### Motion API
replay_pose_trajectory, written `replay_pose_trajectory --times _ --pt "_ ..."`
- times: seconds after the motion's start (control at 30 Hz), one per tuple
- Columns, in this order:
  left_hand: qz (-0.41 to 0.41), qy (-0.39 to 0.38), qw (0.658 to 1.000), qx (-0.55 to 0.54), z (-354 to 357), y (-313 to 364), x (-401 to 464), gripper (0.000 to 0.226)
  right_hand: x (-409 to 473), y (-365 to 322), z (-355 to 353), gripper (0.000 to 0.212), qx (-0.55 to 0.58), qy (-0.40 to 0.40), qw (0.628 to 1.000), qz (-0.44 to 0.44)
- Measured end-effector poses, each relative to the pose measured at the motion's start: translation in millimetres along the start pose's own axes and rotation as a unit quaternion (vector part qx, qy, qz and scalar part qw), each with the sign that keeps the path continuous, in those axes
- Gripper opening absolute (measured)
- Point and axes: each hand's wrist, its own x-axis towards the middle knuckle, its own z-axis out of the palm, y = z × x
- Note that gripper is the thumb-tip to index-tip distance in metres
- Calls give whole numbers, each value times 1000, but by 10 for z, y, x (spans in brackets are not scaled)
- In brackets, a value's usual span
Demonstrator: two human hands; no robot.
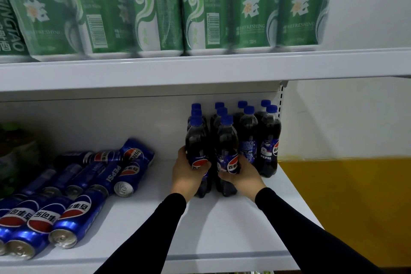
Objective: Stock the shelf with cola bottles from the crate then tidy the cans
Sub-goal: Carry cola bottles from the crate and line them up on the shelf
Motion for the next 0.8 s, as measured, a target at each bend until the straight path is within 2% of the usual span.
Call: replay_pose_trajectory --times 0.23,0.5,0.8 --pt "-21 -52 997 53 -16 -222 -61 76 -33 3 -16 57 -18 -4 1000 -7" --pt "-30 -88 993 79 -64 -277 -73 73 -31 0 14 58 -22 -3 1000 -10" --pt "-59 -102 991 62 -71 -286 -105 77 -110 248 52 64 -26 -6 998 54"
